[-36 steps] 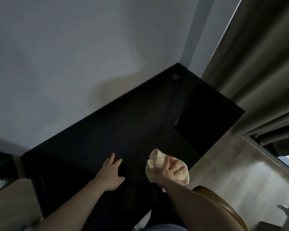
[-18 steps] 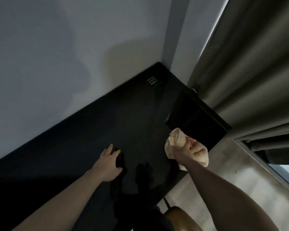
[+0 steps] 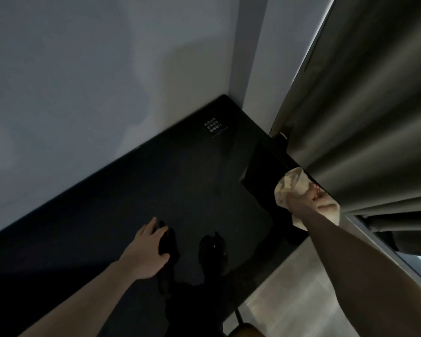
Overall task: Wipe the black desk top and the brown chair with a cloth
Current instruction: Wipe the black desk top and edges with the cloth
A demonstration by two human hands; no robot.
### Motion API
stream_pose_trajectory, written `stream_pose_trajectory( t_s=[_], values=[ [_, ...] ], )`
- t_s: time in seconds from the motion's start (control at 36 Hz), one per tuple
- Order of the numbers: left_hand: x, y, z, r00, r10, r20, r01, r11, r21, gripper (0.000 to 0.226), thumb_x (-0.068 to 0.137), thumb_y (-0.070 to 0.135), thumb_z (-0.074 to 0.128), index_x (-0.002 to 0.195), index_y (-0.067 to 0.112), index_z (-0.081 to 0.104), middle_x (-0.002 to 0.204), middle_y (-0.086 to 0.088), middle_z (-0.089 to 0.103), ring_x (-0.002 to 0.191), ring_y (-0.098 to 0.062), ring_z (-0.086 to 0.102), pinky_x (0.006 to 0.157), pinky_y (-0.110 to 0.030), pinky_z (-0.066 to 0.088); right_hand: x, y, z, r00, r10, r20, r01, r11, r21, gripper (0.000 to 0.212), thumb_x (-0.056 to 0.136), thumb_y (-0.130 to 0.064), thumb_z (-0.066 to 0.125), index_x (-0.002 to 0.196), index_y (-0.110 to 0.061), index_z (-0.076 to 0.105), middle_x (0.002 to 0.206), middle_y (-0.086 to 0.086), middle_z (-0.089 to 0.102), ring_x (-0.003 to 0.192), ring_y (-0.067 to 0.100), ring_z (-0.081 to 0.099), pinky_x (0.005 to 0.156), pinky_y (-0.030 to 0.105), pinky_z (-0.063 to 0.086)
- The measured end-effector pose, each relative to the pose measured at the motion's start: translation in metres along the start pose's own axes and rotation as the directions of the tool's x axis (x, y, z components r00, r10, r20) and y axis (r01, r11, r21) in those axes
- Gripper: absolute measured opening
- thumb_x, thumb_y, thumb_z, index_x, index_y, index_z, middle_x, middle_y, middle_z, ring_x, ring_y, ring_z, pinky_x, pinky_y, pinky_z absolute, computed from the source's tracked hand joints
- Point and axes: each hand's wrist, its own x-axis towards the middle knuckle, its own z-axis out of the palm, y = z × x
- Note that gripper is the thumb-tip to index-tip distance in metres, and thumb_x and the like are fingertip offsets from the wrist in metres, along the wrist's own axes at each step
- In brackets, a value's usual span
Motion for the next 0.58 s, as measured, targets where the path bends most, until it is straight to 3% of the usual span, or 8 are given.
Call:
stream_pose_trajectory(
  t_s=[0.08, 0.17, 0.39, 0.58],
  values=[
    [-0.012, -0.019, 0.01, 1.0, -0.024, 0.004, 0.024, 1.0, 0.001, 0.08, 0.098, 0.041, 0.06, 0.163, 0.031, 0.014, 0.17, 0.004, -0.012, 0.157, -0.026, -0.002, 0.123, -0.04, 0.025, -0.004, 0.007, 0.008, 1.0, -0.009, -0.007, 0.009, 0.993, -0.118, 0.096, 0.085, -0.069, 0.045, 0.159, -0.034, -0.007, 0.167, 0.009, -0.015, 0.152, 0.039, -0.016, 0.117, 0.065, -0.008],
    [-0.028, -0.043, 0.02, 0.998, -0.052, 0.023, 0.052, 0.999, 0.0, 0.08, 0.099, 0.04, 0.06, 0.163, 0.029, 0.013, 0.17, 0.002, -0.013, 0.157, -0.028, -0.001, 0.124, -0.04, 0.023, -0.029, 0.016, 0.023, 1.0, -0.002, -0.023, -0.002, 0.986, -0.165, 0.087, 0.091, -0.067, 0.044, 0.158, -0.039, -0.004, 0.167, 0.002, -0.018, 0.15, 0.039, -0.02, 0.112, 0.075, -0.007],
    [-0.087, -0.111, 0.051, 0.997, -0.076, 0.026, 0.077, 0.996, -0.042, 0.082, 0.099, 0.04, 0.06, 0.163, 0.027, 0.012, 0.17, -0.001, -0.012, 0.157, -0.029, -0.002, 0.126, -0.04, 0.02, -0.156, 0.052, 0.1, 0.995, -0.093, 0.045, 0.101, 0.969, -0.225, 0.073, 0.094, -0.067, 0.036, 0.156, -0.046, 0.004, 0.167, 0.0, -0.014, 0.151, 0.035, -0.023, 0.11, 0.078, -0.002],
    [-0.159, -0.183, 0.08, 0.999, -0.033, -0.026, 0.032, 0.998, -0.051, 0.081, 0.099, 0.043, 0.059, 0.163, 0.026, 0.011, 0.17, -0.004, -0.011, 0.156, -0.029, -0.001, 0.127, -0.04, 0.013, -0.306, 0.097, 0.2, 0.978, -0.157, 0.135, 0.194, 0.924, -0.331, 0.074, 0.091, -0.072, 0.035, 0.155, -0.049, 0.006, 0.168, 0.001, -0.011, 0.151, 0.037, -0.02, 0.11, 0.079, 0.002]
  ],
)
